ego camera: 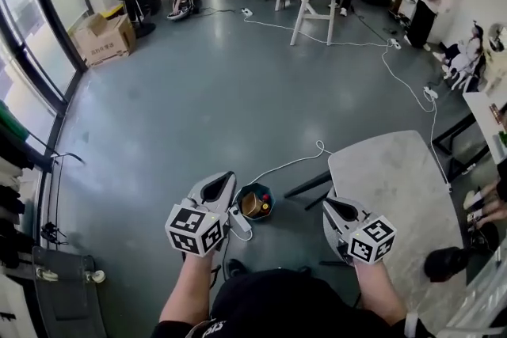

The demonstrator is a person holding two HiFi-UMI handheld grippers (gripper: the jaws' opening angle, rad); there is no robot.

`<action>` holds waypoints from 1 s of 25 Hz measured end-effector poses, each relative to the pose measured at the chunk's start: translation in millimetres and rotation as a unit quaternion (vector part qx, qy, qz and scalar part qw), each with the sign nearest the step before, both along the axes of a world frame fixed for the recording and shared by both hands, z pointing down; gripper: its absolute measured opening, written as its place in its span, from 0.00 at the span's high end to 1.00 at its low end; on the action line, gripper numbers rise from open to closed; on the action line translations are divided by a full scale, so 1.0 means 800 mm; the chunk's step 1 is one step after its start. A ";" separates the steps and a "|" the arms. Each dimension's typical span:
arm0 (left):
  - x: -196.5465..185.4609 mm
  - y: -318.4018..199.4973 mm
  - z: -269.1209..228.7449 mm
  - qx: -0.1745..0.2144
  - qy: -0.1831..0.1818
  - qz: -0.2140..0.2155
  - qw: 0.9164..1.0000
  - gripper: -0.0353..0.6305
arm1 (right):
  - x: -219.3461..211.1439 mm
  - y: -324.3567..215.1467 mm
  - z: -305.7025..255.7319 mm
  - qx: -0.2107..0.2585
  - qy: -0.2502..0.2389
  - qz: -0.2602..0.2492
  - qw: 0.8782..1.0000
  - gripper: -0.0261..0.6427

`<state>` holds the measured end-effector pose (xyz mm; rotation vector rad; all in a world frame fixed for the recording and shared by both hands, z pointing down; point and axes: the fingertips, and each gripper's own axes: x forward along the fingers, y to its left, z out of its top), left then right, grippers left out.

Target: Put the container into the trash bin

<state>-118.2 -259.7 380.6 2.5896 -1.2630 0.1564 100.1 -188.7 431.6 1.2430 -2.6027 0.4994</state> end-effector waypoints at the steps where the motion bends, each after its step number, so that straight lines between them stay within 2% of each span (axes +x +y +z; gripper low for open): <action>1: 0.014 0.002 -0.002 -0.002 0.004 -0.002 1.000 0.94 | 0.022 0.007 -0.010 0.016 -0.004 0.011 1.000 0.97; 5: 0.061 0.006 -0.007 -0.002 0.000 0.003 1.000 0.94 | 0.074 0.024 -0.040 0.067 -0.009 0.036 0.997 0.97; 10: 0.093 0.016 -0.008 0.004 -0.014 0.022 1.000 0.94 | 0.077 0.027 -0.052 0.098 -0.006 0.030 0.995 0.97; 25: 0.080 0.010 -0.020 0.014 -0.019 0.008 1.000 0.94 | 0.074 0.016 -0.059 0.100 -0.022 0.022 0.995 0.97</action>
